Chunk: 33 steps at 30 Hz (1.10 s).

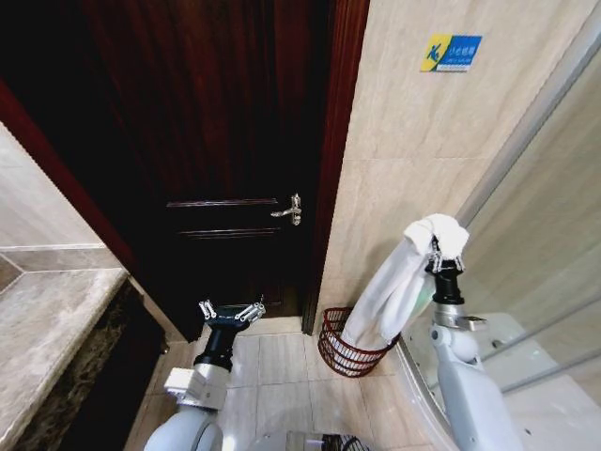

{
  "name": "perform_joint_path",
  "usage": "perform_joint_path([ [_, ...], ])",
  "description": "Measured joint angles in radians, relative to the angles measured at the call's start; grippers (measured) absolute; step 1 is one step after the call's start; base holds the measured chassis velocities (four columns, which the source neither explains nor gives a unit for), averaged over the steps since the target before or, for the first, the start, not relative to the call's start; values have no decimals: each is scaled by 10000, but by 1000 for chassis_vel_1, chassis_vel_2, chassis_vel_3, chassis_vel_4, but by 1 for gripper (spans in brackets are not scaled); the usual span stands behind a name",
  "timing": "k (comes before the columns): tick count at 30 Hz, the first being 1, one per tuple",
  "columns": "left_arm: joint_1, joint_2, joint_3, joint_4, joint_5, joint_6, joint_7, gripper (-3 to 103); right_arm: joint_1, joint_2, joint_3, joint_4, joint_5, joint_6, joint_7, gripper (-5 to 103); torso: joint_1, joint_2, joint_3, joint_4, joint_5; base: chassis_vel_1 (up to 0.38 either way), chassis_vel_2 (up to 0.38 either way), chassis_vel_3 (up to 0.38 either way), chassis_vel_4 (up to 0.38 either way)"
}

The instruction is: Discard the used towel into the hamper.

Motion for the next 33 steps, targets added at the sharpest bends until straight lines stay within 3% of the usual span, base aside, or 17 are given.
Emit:
perform_joint_path([
  [25, 0, 0, 0, 0, 0, 0, 0, 100, 999, 556, -410, -2837, 129, 1, -708, 12, 1, -1, 1, 1, 3, 0, 0, 0, 0],
  [33, 0, -1, 0, 0, 0, 0, 0, 100, 1172, 768, -722, -3941, 627, -6, -771, 12, 1, 0, 1, 0, 3, 0, 0, 0, 0],
])
